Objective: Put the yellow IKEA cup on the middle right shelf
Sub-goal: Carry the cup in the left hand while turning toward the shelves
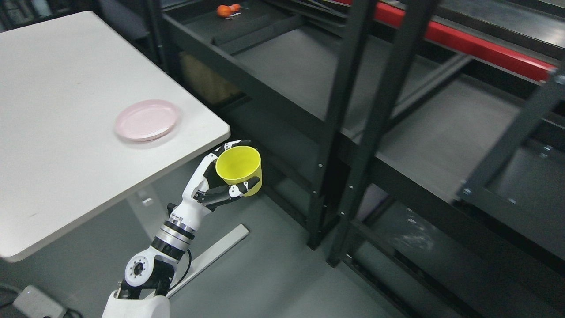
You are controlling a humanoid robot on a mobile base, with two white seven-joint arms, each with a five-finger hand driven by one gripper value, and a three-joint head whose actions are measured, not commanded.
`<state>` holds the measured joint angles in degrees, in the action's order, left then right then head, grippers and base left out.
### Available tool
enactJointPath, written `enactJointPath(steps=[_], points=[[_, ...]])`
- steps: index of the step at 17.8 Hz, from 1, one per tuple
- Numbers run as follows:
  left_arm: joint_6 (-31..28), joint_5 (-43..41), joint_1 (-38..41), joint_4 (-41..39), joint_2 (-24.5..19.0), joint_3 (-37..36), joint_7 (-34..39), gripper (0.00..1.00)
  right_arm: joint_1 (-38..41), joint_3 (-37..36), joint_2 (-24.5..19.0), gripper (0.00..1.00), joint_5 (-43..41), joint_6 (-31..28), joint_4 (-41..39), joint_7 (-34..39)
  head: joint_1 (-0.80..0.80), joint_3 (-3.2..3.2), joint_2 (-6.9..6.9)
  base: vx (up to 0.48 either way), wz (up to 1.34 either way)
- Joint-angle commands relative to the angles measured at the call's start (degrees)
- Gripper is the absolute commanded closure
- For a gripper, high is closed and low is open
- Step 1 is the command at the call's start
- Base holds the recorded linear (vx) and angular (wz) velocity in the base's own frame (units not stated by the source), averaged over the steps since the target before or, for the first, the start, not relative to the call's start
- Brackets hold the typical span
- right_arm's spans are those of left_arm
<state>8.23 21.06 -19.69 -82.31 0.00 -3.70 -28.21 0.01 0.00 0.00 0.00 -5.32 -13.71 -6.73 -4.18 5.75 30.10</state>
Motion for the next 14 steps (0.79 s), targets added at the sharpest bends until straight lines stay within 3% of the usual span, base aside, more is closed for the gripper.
enactJointPath(steps=[1,7,14], points=[[0.12,0.12,1.32,-2.86,-1.0,-1.13,-0.01,0.99,0.78,0.97,1.0,0.01,-1.41,-0.04,0.0,0.05,0.0,0.0,0.0,-0.275,-1.2],[0.03,0.12,1.59,-2.86,-1.0,-2.19,-0.01,0.99,0.78,0.97,1.0,0.01,-1.41,-0.04,0.0,0.05,0.0,0.0,0.0,-0.225,-1.22],[-0.32,2.84,1.85,-2.94,-1.0,-3.77,-0.01,0.99,0.78,0.97,1.0,0.01,-1.41,-0.04,0.0,0.05,0.0,0.0,-0.02,-0.135,-0.8]])
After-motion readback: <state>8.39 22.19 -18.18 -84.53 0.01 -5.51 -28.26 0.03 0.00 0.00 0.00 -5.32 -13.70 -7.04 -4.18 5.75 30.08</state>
